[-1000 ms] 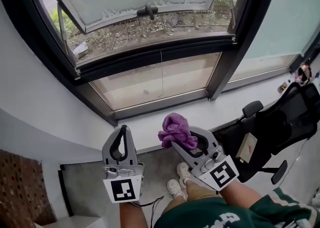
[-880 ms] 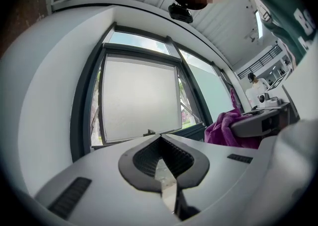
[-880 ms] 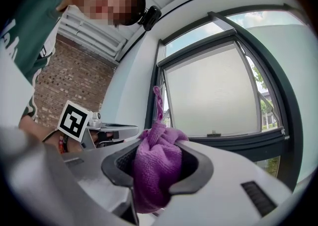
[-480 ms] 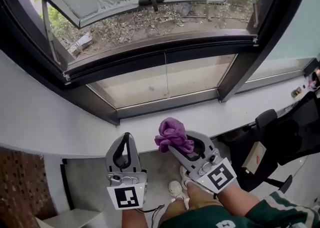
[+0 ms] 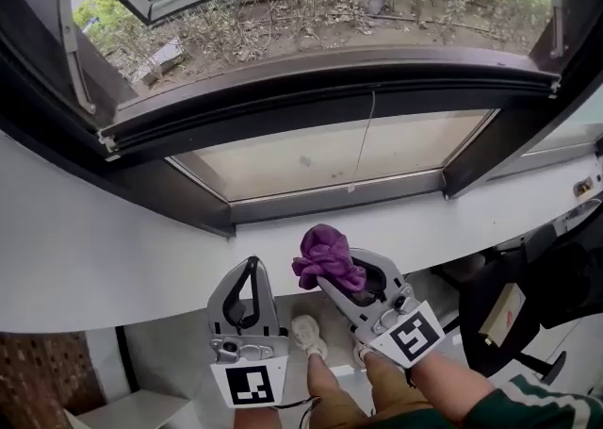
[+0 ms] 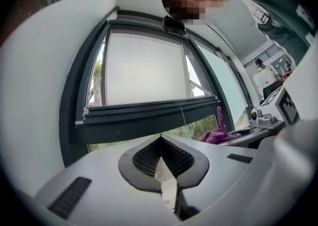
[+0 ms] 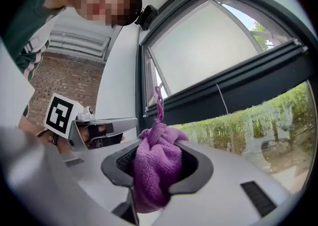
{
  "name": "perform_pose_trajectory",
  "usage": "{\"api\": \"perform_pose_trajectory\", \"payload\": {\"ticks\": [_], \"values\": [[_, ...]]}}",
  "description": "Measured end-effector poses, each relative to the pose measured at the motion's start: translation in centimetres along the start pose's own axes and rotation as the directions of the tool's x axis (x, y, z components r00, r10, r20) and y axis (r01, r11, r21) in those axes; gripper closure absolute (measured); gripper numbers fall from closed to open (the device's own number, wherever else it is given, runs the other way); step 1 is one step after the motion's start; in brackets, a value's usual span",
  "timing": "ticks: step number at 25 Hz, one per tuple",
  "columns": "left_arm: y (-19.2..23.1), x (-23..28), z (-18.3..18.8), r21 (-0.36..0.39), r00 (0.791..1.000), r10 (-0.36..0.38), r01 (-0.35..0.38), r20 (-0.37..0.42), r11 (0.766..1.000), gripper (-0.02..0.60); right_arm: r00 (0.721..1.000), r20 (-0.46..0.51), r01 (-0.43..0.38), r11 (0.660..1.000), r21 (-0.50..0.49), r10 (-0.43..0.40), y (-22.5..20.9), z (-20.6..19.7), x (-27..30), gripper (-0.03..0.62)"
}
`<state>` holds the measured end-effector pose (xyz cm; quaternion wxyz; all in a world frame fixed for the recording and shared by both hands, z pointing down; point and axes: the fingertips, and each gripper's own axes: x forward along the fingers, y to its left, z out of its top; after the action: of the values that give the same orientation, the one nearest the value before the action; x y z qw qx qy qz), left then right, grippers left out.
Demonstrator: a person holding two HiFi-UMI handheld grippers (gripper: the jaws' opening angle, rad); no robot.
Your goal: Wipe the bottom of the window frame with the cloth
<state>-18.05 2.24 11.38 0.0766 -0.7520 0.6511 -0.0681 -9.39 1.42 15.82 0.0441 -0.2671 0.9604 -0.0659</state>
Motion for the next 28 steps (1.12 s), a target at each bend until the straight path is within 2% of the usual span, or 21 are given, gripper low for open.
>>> {"api": "perform_pose_trajectory", "payload": {"ticks": [4, 8, 12, 17, 20, 23, 28], "values": [[3.6, 1.1, -6.1, -0.004, 1.0, 0.013, -0.013, -0.005, 1.0, 0.575, 1.0, -0.021, 0.007, 1.0, -0.007, -0.007, -0.1, -5.2, 4.6, 0.444], [6.9, 1.6, -13.4, -0.047, 0.999, 0.038, -0.038, 0.0, 0.998, 0.575, 0.997, -0.076, 0.003, 1.0, -0.031, -0.006, 0.3, -12.3, 9.0, 0.444], [8.9, 2.5, -18.6, -0.068, 0.999, 0.033, -0.032, 0.004, 0.997, 0.575, 0.986, -0.165, 0.016, 0.999, -0.031, -0.021, -0.3, -19.3, 13.5, 0.444], [11.3, 3.8, -24.9, -0.076, 1.0, 0.009, -0.011, -0.025, 0.997, 0.575, 0.979, -0.2, 0.037, 0.999, -0.028, -0.042, -1.0, -26.9, 20.0, 0.444], [13.8, 5.0, -29.0, -0.097, 1.0, 0.01, -0.012, -0.024, 0.995, 0.575, 0.966, -0.256, 0.043, 0.999, -0.021, -0.047, -1.2, -32.6, 24.4, 0.444], [15.2, 5.6, -30.7, -0.113, 1.0, 0.015, -0.016, -0.017, 0.993, 0.575, 0.961, -0.273, 0.044, 0.999, -0.016, -0.047, -1.4, -35.4, 27.0, 0.444], [15.0, 5.7, -30.7, -0.117, 1.0, 0.023, -0.024, -0.014, 0.993, 0.575, 0.962, -0.269, 0.037, 0.999, -0.018, -0.04, -1.6, -36.3, 27.7, 0.444]]}}
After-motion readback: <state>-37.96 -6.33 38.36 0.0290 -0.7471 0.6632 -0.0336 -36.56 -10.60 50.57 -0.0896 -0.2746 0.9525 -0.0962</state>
